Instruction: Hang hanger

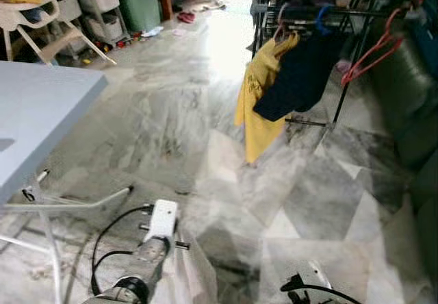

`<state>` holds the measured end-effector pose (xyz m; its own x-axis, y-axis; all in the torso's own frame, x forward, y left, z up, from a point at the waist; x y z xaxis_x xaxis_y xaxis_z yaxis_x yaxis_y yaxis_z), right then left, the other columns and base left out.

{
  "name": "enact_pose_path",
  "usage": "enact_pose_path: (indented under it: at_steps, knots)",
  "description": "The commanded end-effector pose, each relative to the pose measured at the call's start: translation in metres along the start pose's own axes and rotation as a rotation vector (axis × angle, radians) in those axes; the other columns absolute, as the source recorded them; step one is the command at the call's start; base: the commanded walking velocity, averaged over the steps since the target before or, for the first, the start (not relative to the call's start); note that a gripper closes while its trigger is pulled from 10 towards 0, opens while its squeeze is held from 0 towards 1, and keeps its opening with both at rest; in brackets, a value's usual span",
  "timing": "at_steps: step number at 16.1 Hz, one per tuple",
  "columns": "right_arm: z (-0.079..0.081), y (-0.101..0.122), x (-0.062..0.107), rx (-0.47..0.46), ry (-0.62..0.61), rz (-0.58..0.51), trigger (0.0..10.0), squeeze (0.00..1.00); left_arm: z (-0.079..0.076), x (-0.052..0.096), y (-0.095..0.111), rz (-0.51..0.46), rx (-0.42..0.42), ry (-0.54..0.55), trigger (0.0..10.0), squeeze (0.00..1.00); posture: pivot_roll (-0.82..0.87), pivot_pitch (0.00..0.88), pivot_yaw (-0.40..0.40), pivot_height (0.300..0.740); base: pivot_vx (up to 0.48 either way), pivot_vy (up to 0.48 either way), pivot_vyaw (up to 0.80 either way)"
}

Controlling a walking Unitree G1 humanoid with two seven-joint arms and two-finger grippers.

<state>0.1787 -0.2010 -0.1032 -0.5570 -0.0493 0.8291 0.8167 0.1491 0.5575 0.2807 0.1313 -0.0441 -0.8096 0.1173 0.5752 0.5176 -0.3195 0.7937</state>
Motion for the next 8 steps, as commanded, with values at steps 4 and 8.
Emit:
enact_pose_path:
  at_steps: [4, 8]
  knots:
    - [0.000, -0.004, 0.000, -0.032, -0.005, 0.015, 10.0, 0.00, 0.010, -0.009, 0.044, -0.130, -0.013, 0.032, 10.0, 0.00, -0.14, 0.074, 0.050, 0.740, 0.000, 0.000, 0.00]
    - [-0.002, 0.000, 0.002, -0.229, -0.061, -0.075, 10.0, 0.00, 0.026, -0.014, 0.094, -0.268, 0.028, 0.101, 10.0, 0.00, -0.14, 0.067, 0.055, 0.740, 0.000, 0.000, 0.00]
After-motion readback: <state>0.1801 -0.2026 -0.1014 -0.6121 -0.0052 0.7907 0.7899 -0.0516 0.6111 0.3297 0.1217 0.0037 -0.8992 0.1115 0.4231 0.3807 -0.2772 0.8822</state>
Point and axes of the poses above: a point about 5 cm out from each wrist's last joint towards the gripper, its own x axis pointing back from the gripper into the wrist, its own y axis along the axis of the wrist's last joint, z = x × y, the point moved 2 cm from there along -x, pointing out of the wrist towards the gripper, and after that the axes turned 11 degrees about -x, right-handed, at the moved point
